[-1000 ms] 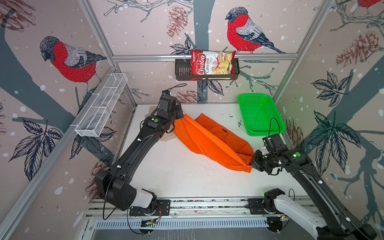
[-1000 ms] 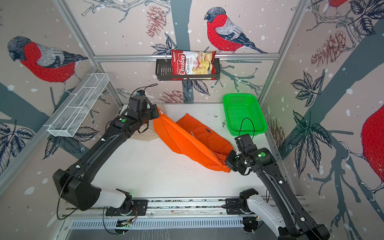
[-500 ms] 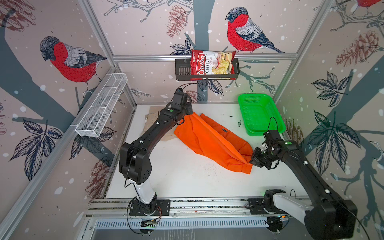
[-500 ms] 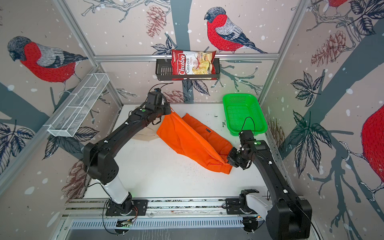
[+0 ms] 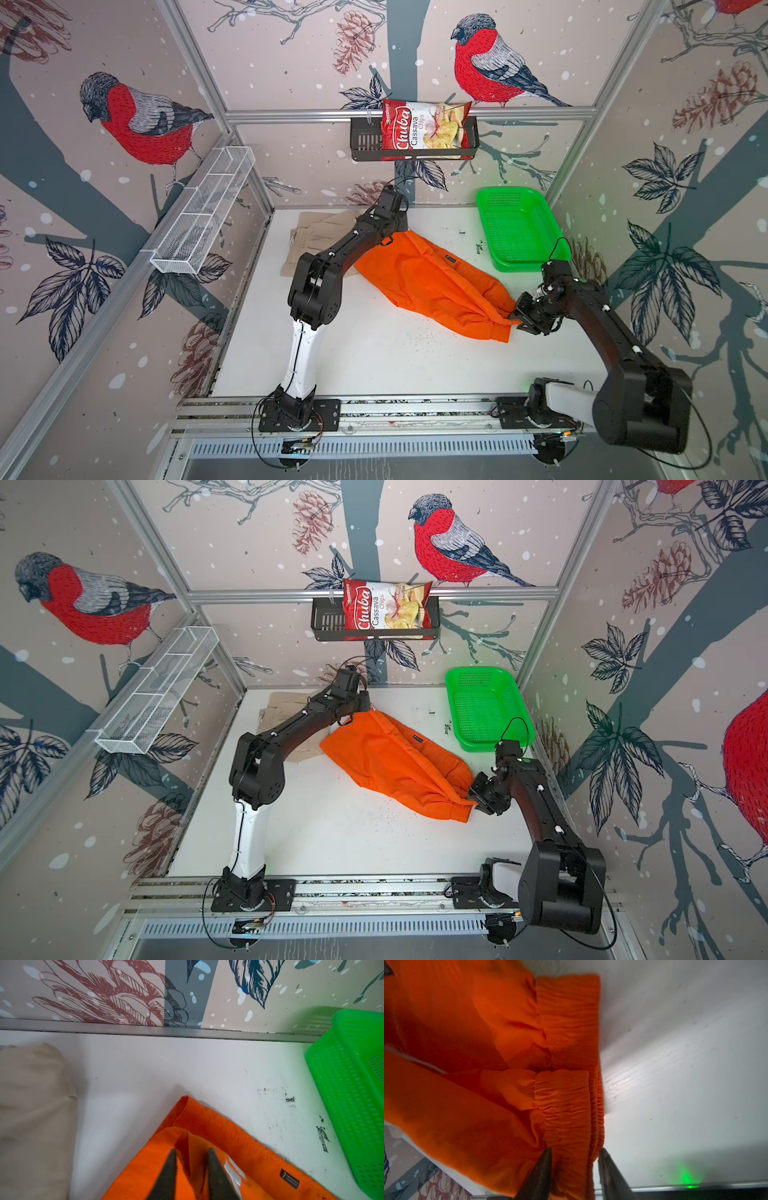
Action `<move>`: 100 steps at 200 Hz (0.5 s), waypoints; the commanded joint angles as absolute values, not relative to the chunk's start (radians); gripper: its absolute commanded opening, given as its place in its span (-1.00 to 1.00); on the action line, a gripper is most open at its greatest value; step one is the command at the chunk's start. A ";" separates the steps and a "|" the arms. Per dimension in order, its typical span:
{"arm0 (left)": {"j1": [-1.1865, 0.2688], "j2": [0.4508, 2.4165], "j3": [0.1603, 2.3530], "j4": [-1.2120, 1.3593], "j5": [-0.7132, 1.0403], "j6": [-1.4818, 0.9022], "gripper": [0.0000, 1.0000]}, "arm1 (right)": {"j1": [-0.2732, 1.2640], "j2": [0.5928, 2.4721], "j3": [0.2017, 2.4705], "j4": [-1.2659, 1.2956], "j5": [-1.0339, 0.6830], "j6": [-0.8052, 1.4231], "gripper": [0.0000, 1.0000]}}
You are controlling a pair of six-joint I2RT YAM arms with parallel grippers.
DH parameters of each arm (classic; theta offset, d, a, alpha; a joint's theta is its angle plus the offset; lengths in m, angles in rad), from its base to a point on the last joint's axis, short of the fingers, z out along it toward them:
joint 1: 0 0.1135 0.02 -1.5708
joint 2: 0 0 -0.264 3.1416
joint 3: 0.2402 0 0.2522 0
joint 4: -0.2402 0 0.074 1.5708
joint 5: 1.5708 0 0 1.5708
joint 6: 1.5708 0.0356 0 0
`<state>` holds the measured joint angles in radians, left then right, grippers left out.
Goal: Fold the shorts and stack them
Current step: 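Lay the folded edge down and open both grippers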
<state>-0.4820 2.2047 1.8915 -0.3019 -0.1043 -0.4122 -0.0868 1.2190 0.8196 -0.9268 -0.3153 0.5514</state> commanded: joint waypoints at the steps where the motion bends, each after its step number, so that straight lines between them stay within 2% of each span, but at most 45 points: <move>1: -0.485 2.225 1.911 -0.237 -0.078 -0.411 -0.05 | -0.096 1.205 0.842 -0.843 -0.267 0.585 -0.07; 22: -0.485 2.207 1.908 -0.231 -0.086 -0.396 0.37 | -0.106 1.184 0.914 -0.862 -0.191 0.603 0.03; 46: -0.482 2.148 1.878 -0.235 -0.103 -0.372 0.65 | -0.107 1.145 0.994 -0.891 -0.095 0.619 0.12; 64: -0.481 2.071 1.804 -0.229 -0.084 -0.370 0.61 | -0.096 1.108 1.027 -0.905 -0.078 0.621 0.12; 86: -0.482 1.965 1.651 -0.193 -0.005 -0.367 0.28 | -0.022 1.039 1.015 -0.898 -0.057 0.666 0.08; 100: -0.482 1.906 1.518 -0.139 0.044 -0.395 0.09 | 0.089 0.979 0.957 -0.821 -0.085 0.725 0.02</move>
<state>-0.4831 1.9808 1.6630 -0.2207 -0.0498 -0.3851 -0.0223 1.0451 1.0084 -0.8768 -0.0940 0.6357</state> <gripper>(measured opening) 0.601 0.526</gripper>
